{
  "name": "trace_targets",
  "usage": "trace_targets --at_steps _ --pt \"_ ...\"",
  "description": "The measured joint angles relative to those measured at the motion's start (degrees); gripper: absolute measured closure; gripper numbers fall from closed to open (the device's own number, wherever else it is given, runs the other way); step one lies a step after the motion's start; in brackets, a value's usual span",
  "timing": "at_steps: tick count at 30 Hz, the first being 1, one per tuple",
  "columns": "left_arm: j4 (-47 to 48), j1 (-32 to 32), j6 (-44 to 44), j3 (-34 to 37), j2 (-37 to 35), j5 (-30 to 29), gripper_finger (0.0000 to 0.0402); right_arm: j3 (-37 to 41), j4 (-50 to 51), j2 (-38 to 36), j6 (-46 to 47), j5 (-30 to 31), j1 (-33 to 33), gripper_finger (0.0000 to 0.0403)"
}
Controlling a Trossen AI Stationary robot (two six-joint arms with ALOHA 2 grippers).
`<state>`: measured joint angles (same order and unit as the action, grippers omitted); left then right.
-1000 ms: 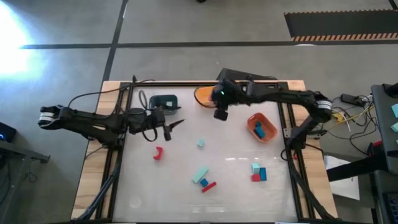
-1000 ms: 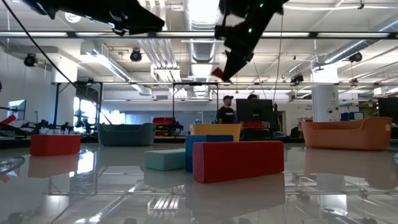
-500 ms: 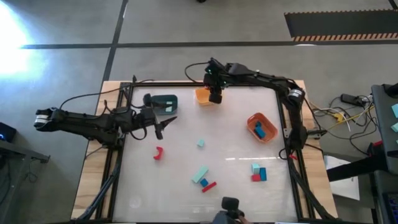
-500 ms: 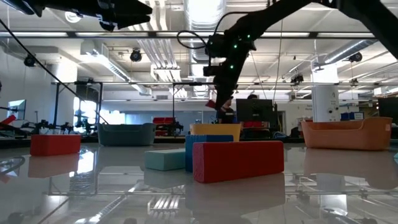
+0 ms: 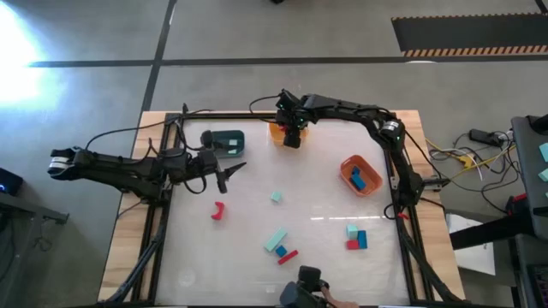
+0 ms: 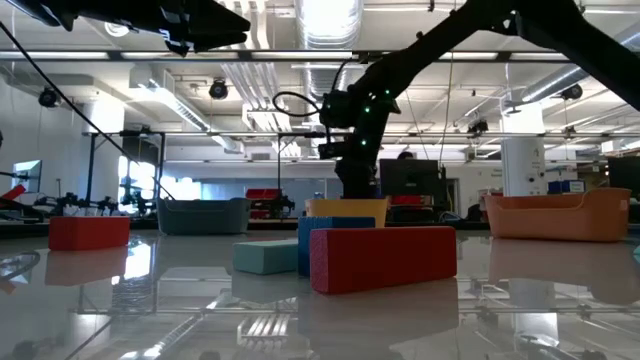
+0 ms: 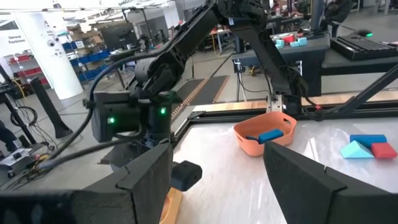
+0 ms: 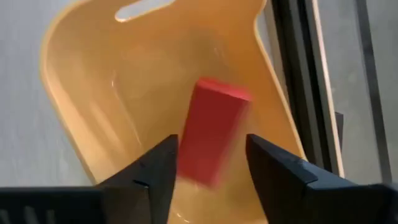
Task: Sort & place blocks by color
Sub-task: Put the orange block into the yellow bin, then put the light blue block into the blue bin
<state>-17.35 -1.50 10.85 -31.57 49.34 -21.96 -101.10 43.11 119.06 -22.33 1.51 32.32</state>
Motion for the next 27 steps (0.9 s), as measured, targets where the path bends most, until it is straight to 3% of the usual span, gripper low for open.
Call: trace_targets --at_steps 5,13,20,27 --pt "-0.1 0.0 0.0 0.0 0.0 0.0 0.0166 0.0 -0.1 -0.5 0.1 0.0 0.0 0.0197" --pt "-0.2 0.0 -2.0 0.0 1.2 0.0 0.0166 0.0 4.6 -7.6 5.2 -0.3 -1.6 0.021" --pt "-0.2 -0.1 -5.5 -0.1 4.1 0.0 0.0166 1.6 12.4 -17.4 10.9 -0.4 -6.9 0.0231" --pt "0.0 0.0 -8.8 -0.2 7.0 0.0 0.0166 10.5 11.9 -31.2 18.1 0.0 -15.3 0.0252"
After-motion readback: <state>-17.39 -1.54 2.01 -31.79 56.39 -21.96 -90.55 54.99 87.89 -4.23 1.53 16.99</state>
